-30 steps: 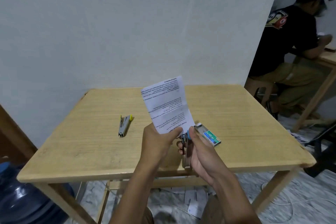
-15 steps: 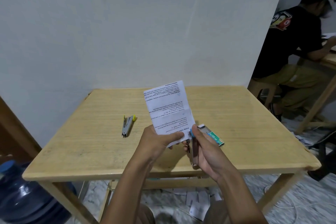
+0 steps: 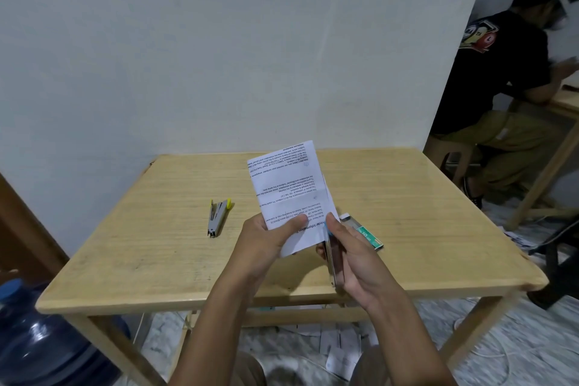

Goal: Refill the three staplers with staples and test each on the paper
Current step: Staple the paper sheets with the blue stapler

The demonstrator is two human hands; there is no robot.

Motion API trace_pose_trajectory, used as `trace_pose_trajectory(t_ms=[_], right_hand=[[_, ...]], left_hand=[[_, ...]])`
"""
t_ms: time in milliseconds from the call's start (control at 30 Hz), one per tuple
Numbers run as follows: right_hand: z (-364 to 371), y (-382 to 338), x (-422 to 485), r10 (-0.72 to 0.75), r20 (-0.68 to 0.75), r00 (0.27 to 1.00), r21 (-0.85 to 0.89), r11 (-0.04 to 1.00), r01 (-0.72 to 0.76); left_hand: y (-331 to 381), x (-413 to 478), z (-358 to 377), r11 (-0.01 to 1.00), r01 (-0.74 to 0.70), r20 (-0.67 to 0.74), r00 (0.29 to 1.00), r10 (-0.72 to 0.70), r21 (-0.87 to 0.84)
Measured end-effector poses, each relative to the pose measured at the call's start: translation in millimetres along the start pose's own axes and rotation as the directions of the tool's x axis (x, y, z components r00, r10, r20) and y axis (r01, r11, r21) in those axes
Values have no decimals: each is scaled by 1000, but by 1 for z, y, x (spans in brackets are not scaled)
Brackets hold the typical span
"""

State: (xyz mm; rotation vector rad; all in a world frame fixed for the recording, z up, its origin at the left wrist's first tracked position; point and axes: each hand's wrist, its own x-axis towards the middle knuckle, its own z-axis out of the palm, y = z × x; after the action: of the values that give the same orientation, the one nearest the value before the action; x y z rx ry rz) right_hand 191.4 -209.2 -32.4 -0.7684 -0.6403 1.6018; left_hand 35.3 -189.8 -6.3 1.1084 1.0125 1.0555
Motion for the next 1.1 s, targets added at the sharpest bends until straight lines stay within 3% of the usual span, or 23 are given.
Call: trace_pose_trajectory(t_ms=[367,567,700,867,1100], right_hand=[[3,-1,0,-2,-30,1000,-67,998,0],[-2,-8,-1,25,-91,996,-207,977,-43],[-6,-17,5,-88,-151,985,-361,932,28],[1,-32,4,-177,-122,977,-558,826,79],[0,-33,1,-191,-108,976,-565,820,97]], left_hand=[[2,0,1,1000,-27,-9,1000,27,-11],[1,1,-1,1000,-26,-22,999,26,-3],[1,0,-4,999,27,7,1000,-27,-28],[3,-2,-2,997,72,78,995,-70,-31],[4,1,-2,996,26,-85,996,-33,-87]])
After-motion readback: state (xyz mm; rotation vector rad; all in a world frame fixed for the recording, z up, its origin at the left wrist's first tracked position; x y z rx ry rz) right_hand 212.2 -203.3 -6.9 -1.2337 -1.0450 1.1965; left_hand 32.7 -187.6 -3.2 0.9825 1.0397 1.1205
